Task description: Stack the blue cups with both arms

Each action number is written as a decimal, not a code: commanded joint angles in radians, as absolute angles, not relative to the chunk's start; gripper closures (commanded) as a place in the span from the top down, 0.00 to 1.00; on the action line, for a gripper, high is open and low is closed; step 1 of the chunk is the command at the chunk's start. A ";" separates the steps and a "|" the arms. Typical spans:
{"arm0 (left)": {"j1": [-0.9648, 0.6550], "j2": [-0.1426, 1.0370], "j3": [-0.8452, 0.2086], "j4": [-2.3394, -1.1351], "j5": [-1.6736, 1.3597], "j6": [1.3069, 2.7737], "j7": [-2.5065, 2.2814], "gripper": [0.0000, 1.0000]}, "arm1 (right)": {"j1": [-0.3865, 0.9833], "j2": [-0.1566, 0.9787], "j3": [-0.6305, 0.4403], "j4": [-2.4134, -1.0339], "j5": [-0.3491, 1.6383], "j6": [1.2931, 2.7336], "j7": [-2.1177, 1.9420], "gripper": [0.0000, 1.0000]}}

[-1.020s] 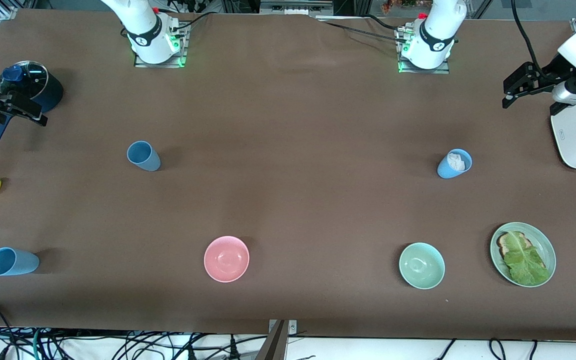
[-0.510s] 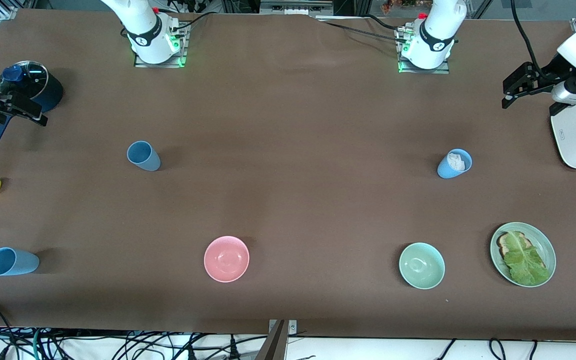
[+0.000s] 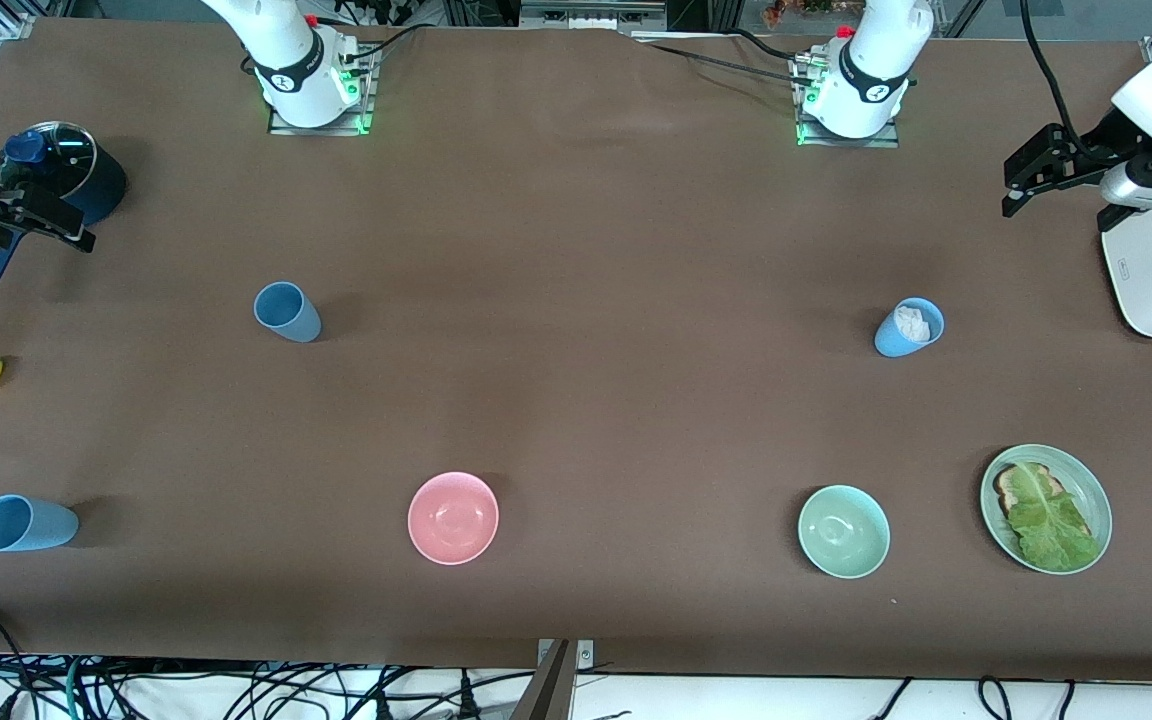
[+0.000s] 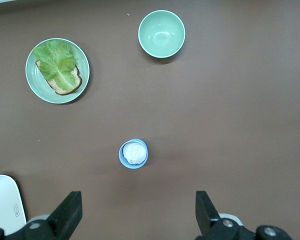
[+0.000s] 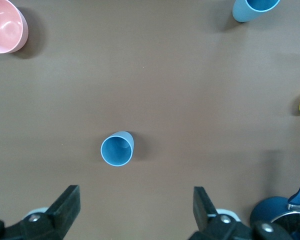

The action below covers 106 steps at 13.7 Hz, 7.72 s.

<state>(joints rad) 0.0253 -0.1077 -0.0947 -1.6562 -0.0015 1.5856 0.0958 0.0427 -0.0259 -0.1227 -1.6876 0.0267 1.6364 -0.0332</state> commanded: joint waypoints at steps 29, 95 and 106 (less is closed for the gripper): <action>-0.003 0.133 -0.106 -1.631 0.112 1.606 0.113 1.00 | 0.041 -0.023 -0.137 -1.671 0.020 1.597 -0.049 1.00; 0.097 0.086 0.006 -2.688 -0.041 3.119 0.380 0.00 | 0.041 -0.023 -0.138 -1.672 0.023 1.595 -0.049 1.00; 0.104 -0.022 0.005 -2.156 -0.043 2.124 0.359 0.00 | 0.041 -0.023 -0.138 -1.672 0.023 1.595 -0.049 1.00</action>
